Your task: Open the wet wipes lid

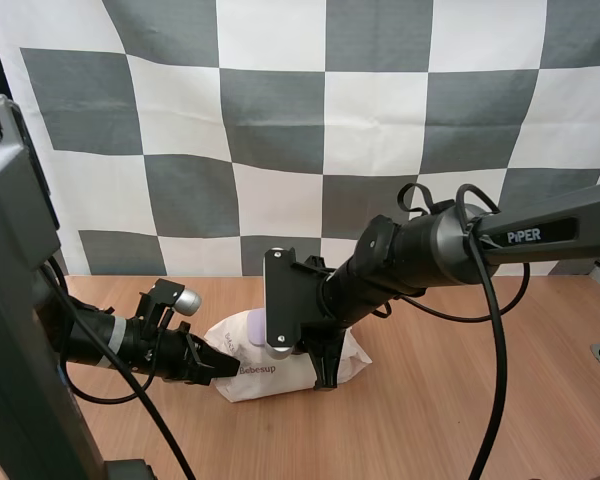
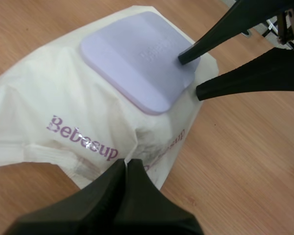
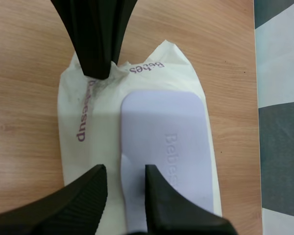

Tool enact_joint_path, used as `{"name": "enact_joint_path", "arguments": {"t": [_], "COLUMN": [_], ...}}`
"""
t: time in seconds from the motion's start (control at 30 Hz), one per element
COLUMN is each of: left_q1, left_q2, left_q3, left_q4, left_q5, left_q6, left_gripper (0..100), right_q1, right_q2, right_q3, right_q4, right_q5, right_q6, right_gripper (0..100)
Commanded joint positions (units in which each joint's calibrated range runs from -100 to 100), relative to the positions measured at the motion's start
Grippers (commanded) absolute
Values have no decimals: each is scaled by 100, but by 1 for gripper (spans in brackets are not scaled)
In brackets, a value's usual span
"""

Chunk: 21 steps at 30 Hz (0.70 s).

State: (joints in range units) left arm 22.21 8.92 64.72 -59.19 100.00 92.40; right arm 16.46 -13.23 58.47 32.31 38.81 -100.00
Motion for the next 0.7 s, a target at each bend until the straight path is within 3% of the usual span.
{"name": "enact_joint_path", "arguments": {"t": [0.0, 0.5, 0.6, 0.67], "left_q1": [-4, -4, -4, -4], "left_q2": [-5, -5, -5, -5], "left_q3": [-3, -3, -3, -3], "left_q4": [3, 3, 3, 3], "left_q5": [0, 0, 0, 0], "left_q6": [100, 100, 100, 100], "left_gripper": [0, 0, 0, 0], "right_q1": [1, 1, 1, 1], "right_q2": [7, 367, 367, 367], "right_q3": [1, 1, 1, 1], "right_q4": [-13, 37, 37, 37], "right_q5": [6, -713, -756, -793], "right_q6": [0, 0, 0, 0], "right_gripper": [46, 45, 40, 31]}}
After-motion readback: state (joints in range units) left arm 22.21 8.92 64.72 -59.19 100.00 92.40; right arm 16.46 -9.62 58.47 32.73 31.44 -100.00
